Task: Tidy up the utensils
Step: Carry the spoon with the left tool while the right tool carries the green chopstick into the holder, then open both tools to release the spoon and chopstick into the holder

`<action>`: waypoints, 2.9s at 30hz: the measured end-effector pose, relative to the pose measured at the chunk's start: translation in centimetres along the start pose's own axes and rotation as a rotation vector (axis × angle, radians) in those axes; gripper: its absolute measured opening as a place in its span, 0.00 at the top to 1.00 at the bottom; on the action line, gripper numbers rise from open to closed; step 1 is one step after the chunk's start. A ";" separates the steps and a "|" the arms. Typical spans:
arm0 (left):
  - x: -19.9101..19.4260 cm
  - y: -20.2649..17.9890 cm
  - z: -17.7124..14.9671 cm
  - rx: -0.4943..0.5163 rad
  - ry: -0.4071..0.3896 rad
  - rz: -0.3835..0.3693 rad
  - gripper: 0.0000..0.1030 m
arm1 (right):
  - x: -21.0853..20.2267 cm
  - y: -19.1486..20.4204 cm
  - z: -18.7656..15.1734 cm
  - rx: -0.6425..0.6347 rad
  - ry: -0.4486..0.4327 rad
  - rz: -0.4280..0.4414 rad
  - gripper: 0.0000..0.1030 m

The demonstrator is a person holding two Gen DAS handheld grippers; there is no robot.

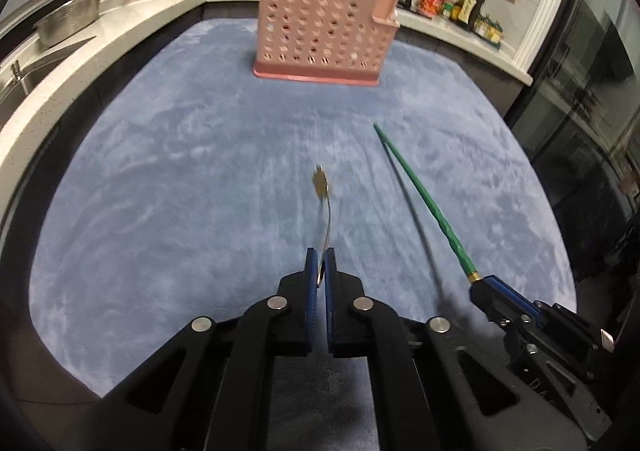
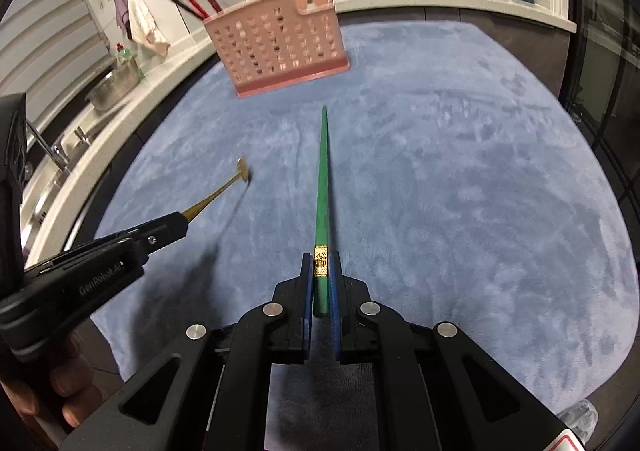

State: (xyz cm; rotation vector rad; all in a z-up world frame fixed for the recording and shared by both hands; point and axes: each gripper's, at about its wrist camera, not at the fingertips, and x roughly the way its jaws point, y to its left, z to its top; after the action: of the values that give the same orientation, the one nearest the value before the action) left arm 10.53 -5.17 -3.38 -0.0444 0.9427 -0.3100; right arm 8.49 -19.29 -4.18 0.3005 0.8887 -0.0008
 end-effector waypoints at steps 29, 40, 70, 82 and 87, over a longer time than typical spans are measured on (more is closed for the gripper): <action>-6.6 -0.2 9.7 0.035 -0.177 -0.043 0.99 | -9.2 0.1 13.6 0.040 -0.342 0.063 0.93; -9.3 -0.7 17.7 0.076 -0.311 -0.072 0.99 | -10.7 0.8 20.6 0.042 -0.444 0.132 0.93; 0.5 2.6 29.8 -0.021 -0.262 -0.052 0.99 | 0.6 4.0 35.9 0.027 -0.475 0.118 0.93; 3.1 3.1 29.6 -0.049 -0.216 -0.037 0.98 | 4.5 4.4 35.1 -0.011 -0.382 0.097 0.93; 2.8 3.2 29.5 -0.054 -0.237 -0.008 0.75 | 4.4 4.3 35.0 0.002 -0.380 0.093 0.79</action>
State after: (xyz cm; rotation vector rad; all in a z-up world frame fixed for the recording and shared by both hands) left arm 36.47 -5.78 11.23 -0.1317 0.7162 -0.2797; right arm 38.54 -23.70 14.21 0.3303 0.4969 0.0262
